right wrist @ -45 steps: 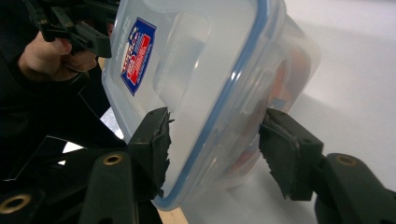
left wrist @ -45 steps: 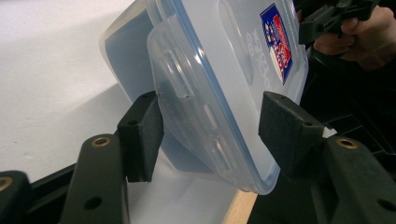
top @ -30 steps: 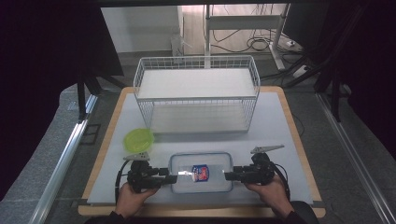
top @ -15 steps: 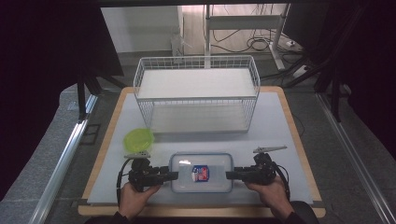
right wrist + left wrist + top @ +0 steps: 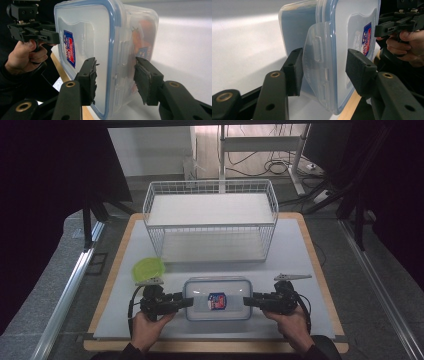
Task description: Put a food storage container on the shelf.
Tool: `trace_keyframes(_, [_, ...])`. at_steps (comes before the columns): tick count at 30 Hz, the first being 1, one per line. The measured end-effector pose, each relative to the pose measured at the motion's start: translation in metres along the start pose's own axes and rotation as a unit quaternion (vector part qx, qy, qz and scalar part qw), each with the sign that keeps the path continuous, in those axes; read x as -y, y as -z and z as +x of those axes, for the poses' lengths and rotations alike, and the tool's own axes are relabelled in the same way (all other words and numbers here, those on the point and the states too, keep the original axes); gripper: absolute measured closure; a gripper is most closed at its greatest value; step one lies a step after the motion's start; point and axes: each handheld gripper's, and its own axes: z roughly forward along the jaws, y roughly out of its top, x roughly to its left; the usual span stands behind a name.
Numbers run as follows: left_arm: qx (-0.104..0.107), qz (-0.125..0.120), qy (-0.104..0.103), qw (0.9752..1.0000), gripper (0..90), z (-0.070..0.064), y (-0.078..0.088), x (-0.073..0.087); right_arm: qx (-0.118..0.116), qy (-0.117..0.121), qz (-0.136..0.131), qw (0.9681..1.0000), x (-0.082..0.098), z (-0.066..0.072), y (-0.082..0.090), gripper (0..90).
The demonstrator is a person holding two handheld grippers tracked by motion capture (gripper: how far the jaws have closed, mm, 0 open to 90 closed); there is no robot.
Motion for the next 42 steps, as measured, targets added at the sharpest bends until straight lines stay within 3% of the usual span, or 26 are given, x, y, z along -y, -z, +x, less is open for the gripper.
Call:
trace_keyframes(7, [-0.002, -0.016, -0.019, 0.9997, 49.4, -0.007, 0.009, -0.013, 0.001, 0.021, -0.018, 0.9996, -0.014, 0.009, 0.008, 54.1])
trace_keyframes(18, [-0.011, -0.034, -0.045, 0.9984, 49.4, -0.019, 0.024, -0.049, 0.004, 0.057, -0.039, 0.9976, -0.050, 0.024, 0.021, 54.0])
trace_keyframes(31, [-0.015, -0.038, -0.047, 0.9980, 49.3, -0.020, 0.031, -0.076, 0.001, 0.064, -0.049, 0.9967, -0.077, 0.026, 0.025, 54.0])
trace_keyframes(42, [-0.022, -0.043, -0.061, 0.9969, 49.3, -0.027, 0.043, -0.110, -0.003, 0.073, -0.062, 0.9954, -0.106, 0.032, 0.031, 53.8])
